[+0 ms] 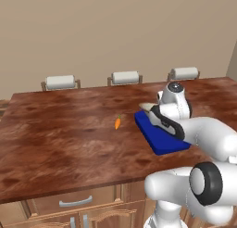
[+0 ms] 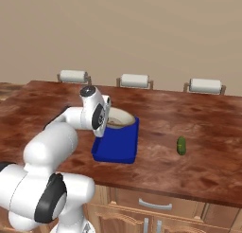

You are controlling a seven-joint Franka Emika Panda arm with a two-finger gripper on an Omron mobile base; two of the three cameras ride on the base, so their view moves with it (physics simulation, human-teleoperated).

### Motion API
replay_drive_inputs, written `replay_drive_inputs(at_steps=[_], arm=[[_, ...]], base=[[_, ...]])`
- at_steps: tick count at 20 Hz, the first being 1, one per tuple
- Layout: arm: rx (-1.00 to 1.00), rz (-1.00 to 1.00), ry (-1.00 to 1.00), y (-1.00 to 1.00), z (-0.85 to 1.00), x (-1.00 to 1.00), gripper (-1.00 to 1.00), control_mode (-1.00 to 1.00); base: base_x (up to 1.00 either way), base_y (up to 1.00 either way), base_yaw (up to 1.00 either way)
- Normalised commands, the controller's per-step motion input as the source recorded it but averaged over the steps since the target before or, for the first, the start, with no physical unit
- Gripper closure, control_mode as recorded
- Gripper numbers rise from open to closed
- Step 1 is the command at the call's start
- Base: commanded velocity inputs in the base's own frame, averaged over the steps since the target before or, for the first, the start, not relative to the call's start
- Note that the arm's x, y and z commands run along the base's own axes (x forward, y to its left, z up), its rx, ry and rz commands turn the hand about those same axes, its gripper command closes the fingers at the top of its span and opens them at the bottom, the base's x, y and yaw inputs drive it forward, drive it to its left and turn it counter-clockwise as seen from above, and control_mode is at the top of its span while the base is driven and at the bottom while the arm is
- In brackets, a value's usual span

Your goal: Place the two vegetables and bowl onto the tray for setting up a vegetable dip station.

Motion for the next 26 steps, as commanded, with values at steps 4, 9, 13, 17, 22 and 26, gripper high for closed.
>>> replay_drive_inputs(at_steps=[4, 9, 13, 17, 22, 26], arm=[[0.0, 0.0, -0.1, -0.02, 0.0, 0.0, 1.0, -1.0], [-0.01, 0.0, 0.0, -0.05, 0.0, 0.02, 1.0, -1.0], [-0.03, 0.0, 0.0, -0.04, 0.0, 0.04, 1.0, -1.0], [-0.05, 0.0, 0.0, -0.09, 0.0, 0.0, 1.0, -1.0], [-0.05, 0.0, 0.0, -0.15, 0.01, 0.01, 1.0, -1.0], [-0.05, 0.0, -0.02, -0.17, 0.03, -0.01, 1.0, -1.0]], base=[[0.0, 0.0, 0.0], [0.0, 0.0, 0.0], [0.0, 0.0, 0.0], [0.0, 0.0, 0.0], [0.0, 0.0, 0.0], [0.0, 0.0, 0.0]])
